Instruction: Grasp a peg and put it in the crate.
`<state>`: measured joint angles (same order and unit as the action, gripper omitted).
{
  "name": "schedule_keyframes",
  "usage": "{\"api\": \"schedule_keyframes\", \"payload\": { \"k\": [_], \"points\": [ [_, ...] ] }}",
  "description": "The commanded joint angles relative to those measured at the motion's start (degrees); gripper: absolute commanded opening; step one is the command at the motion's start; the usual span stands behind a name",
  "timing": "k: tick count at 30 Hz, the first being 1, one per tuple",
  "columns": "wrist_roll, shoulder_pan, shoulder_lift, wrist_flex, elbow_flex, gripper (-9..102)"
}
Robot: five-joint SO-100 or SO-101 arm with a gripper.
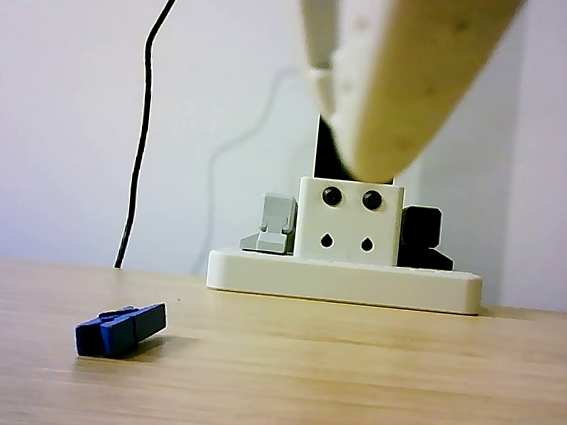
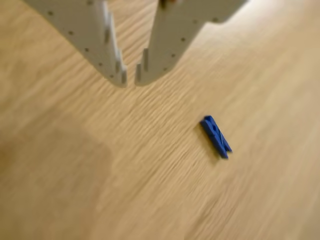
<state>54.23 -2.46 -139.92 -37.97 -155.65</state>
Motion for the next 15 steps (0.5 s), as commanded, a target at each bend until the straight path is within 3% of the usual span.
{"api": "schedule_keyframes", "payload": {
  "k": [1,7,15],
  "points": [
    [21.7,-1.2,11.4,8.0,9.2,0],
    [40.6,-5.5,23.0,19.0,14.2,0],
    [39.9,-10.2,31.9,27.7,18.7,0]
  ]
}}
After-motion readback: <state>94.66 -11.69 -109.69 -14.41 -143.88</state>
